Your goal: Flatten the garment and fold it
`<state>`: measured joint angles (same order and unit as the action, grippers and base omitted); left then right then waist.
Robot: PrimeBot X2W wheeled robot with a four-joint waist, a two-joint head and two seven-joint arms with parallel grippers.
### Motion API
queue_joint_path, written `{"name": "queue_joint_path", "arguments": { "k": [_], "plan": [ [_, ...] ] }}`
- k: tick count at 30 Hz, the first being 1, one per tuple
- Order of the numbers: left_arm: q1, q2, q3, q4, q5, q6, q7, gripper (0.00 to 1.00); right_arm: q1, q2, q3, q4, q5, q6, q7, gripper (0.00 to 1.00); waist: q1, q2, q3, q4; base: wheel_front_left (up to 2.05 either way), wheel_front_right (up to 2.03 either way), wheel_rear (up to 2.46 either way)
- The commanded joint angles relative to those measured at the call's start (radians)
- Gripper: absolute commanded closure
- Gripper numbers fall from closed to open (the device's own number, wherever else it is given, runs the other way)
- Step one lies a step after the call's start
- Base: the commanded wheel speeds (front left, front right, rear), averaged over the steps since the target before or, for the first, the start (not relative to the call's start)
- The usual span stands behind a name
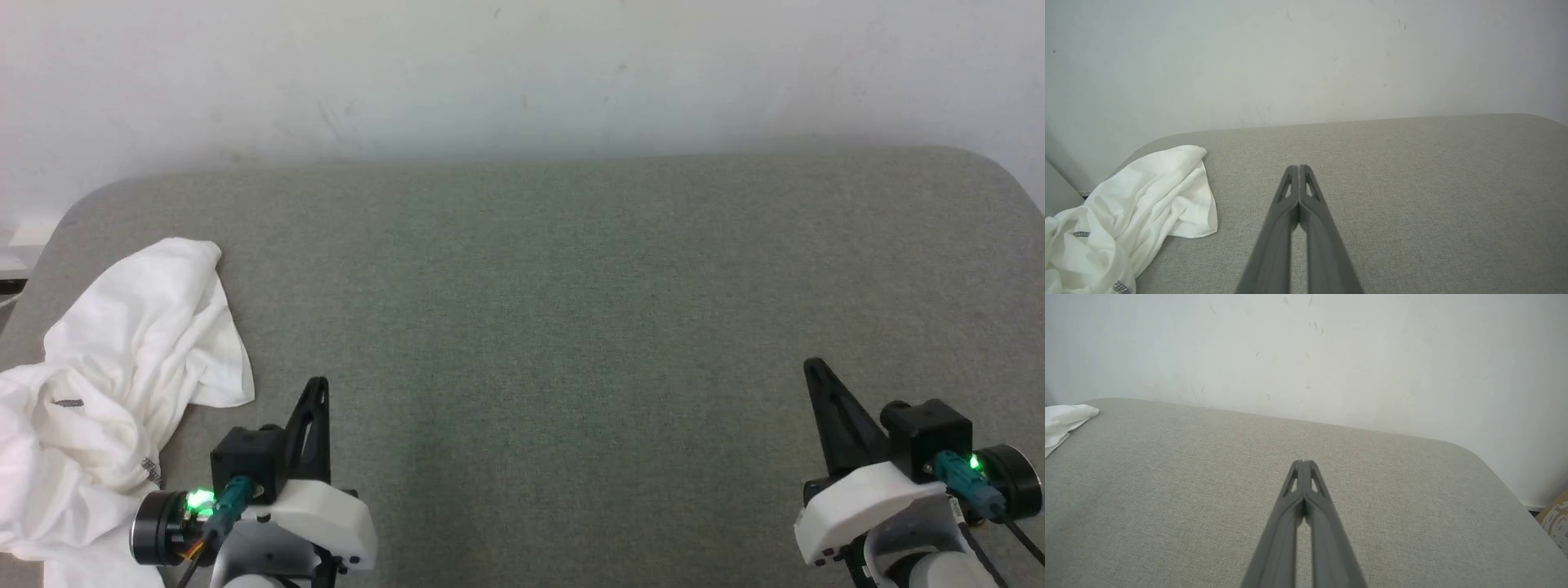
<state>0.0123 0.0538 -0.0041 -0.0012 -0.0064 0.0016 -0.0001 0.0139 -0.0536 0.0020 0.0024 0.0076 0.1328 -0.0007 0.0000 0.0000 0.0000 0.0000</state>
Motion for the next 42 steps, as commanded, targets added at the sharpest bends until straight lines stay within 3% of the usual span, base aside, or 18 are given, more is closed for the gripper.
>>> {"name": "queue_joint_path", "arguments": {
  "k": [1,28,29,42],
  "plan": [
    [-0.012,-0.004,0.004,0.001,0.006,-0.002,0.0,1.0,-0.014,0.003,-0.002,-0.002,-0.008,-0.002,0.001,1.0,0.0,0.0,0.0,0.0,0.0,0.0,0.0],
    [-0.012,-0.004,0.004,0.001,0.006,-0.002,0.0,1.0,-0.014,0.003,-0.002,-0.002,-0.008,-0.002,0.001,1.0,0.0,0.0,0.0,0.0,0.0,0.0,0.0],
    [0.0,0.0,0.0,0.0,0.0,0.0,0.0,0.0,0.0,0.0,0.0,0.0,0.0,0.0,0.0,0.0,0.0,0.0,0.0,0.0,0.0,0.0,0.0],
    [-0.001,0.0,0.002,-0.002,-0.012,0.003,-0.009,0.0,-0.001,0.0,-0.006,-0.003,0.022,0.0,0.0,0.0,0.0,0.0,-0.001,0.001,0.0,0.0,0.0]
  ]
}}
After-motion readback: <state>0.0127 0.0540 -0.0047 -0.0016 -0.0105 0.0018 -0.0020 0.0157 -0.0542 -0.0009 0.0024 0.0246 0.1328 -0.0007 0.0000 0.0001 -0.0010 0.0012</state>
